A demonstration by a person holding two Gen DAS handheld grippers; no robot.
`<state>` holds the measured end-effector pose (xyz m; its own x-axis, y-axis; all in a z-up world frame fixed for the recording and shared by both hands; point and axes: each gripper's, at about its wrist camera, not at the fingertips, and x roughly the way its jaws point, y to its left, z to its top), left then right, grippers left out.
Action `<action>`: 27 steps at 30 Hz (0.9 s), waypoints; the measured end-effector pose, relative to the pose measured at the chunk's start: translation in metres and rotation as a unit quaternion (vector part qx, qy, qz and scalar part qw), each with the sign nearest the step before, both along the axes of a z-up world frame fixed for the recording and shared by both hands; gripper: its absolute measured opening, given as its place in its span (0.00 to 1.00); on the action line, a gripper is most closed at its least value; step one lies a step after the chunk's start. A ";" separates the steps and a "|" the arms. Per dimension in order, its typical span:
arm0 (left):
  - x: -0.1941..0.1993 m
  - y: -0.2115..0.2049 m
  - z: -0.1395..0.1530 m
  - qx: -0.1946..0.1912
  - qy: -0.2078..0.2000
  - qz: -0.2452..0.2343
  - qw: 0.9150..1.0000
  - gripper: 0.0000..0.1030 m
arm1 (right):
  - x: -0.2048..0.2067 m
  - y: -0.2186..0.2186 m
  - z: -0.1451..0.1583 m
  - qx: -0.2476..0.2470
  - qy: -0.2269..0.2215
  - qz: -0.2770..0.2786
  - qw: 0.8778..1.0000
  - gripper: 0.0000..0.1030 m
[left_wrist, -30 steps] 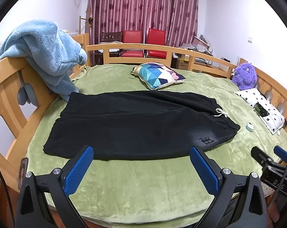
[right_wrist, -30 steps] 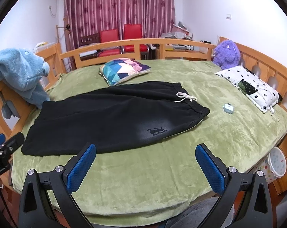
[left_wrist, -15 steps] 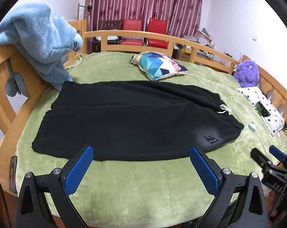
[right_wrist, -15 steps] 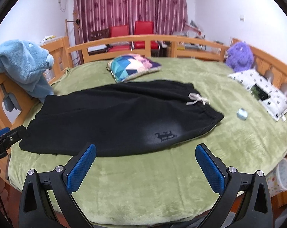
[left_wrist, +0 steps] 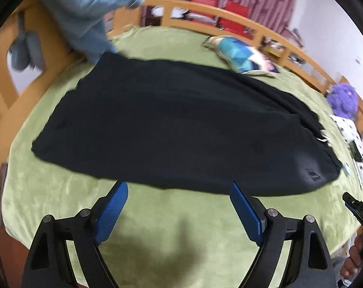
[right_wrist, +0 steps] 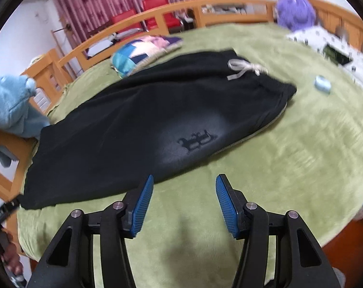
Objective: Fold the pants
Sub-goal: 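Grasp the waistband edge with the right tool while the left tool grasps the leg hem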
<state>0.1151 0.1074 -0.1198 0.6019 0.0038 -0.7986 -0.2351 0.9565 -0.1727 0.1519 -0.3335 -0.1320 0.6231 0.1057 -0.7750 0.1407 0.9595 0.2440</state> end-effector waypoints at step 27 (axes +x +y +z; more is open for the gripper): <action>0.066 0.063 -0.106 -0.161 0.031 0.099 0.982 0.83 | 0.111 -0.045 -0.110 0.151 0.046 -0.073 0.985 0.63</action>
